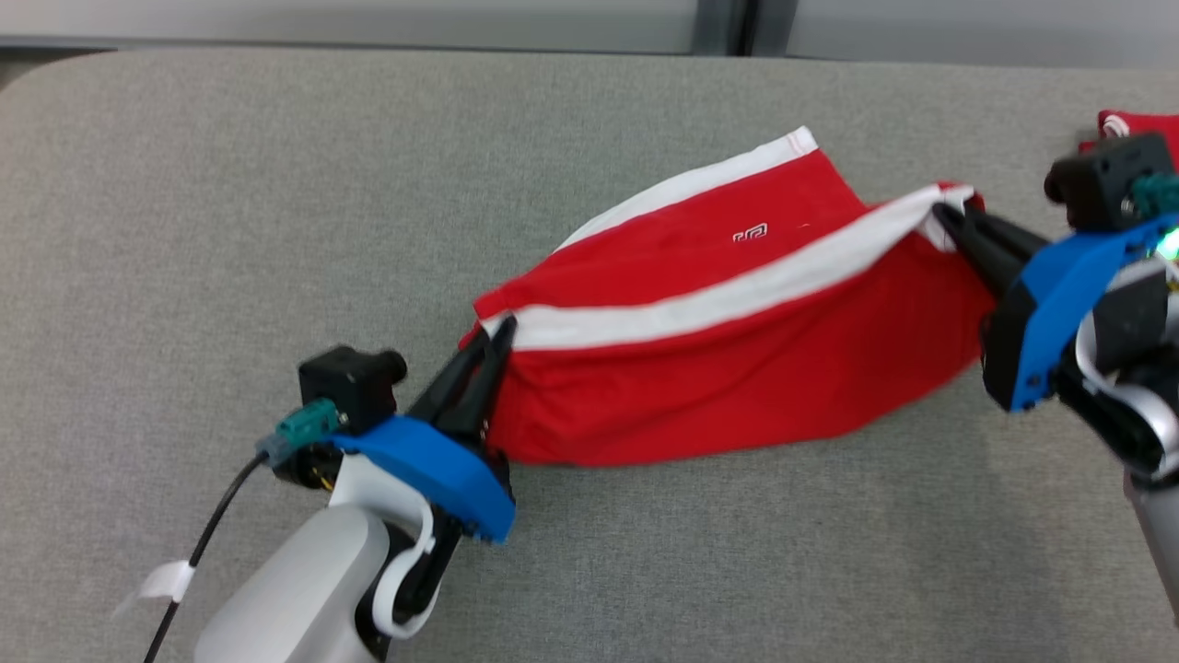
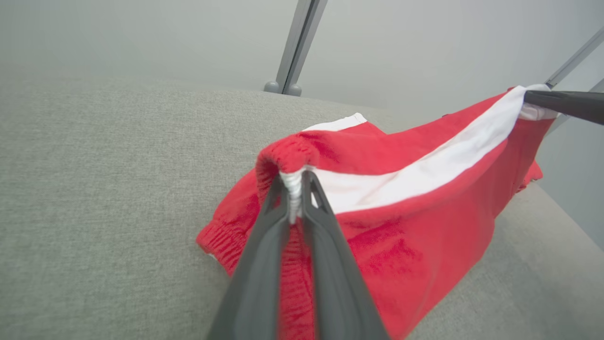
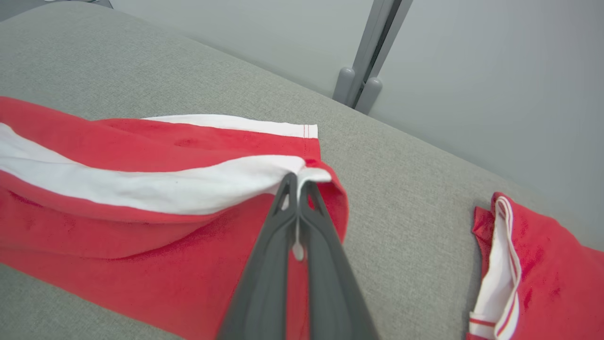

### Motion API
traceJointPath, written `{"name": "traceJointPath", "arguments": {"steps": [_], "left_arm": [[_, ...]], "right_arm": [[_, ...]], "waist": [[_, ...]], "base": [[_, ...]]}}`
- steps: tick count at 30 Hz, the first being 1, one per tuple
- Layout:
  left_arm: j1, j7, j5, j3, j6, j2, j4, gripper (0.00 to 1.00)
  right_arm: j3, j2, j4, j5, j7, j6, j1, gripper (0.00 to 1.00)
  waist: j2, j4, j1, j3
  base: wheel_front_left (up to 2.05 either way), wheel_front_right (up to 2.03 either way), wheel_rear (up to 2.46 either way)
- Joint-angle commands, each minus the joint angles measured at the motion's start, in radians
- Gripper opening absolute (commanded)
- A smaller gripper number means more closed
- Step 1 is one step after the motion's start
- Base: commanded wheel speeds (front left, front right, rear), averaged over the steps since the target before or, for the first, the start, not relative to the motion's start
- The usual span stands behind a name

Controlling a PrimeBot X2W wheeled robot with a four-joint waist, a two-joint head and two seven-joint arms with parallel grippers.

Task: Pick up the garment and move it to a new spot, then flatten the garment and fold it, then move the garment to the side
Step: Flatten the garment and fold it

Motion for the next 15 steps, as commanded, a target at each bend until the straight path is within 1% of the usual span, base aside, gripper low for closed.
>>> {"name": "traceJointPath", "arguments": {"steps": [1,4,8,10,12,15], "left_arm": [[-0.036,-0.015,0.003,0.017,0.013,-0.016,0.022,0.00],[-0.074,-0.036,0.000,0.037,0.028,-0.047,0.073,0.00],[-0.125,-0.057,-0.001,0.044,0.035,-0.090,0.133,0.00],[-0.148,-0.069,0.013,0.046,0.049,-0.102,0.162,0.00],[-0.162,-0.068,0.011,0.044,0.056,-0.117,0.187,0.00],[-0.184,-0.062,0.006,0.043,0.058,-0.137,0.217,0.00]], "right_arm": [[0.014,-0.008,0.035,0.007,-0.020,0.000,-0.051,0.00],[0.055,-0.004,0.120,0.006,-0.059,0.000,-0.151,0.00],[0.093,-0.004,0.232,0.001,-0.113,0.000,-0.253,0.00],[0.099,-0.003,0.283,-0.021,-0.151,0.000,-0.307,0.00],[0.120,0.013,0.335,-0.025,-0.169,0.000,-0.341,0.00],[0.155,0.016,0.404,-0.023,-0.184,0.000,-0.390,0.00]], "waist": [[-0.0003,0.024,-0.0003,0.034],[-0.0003,0.037,-0.0003,0.066],[-0.0003,0.058,-0.0003,0.101],[-0.0003,0.065,-0.0003,0.118],[-0.0003,0.071,-0.0003,0.132],[-0.0003,0.082,-0.0003,0.148]], "base": [[0.00,0.00,0.00],[0.00,0.00,0.00],[0.00,0.00,0.00],[0.00,0.00,0.00],[0.00,0.00,0.00],[0.00,0.00,0.00]]}}
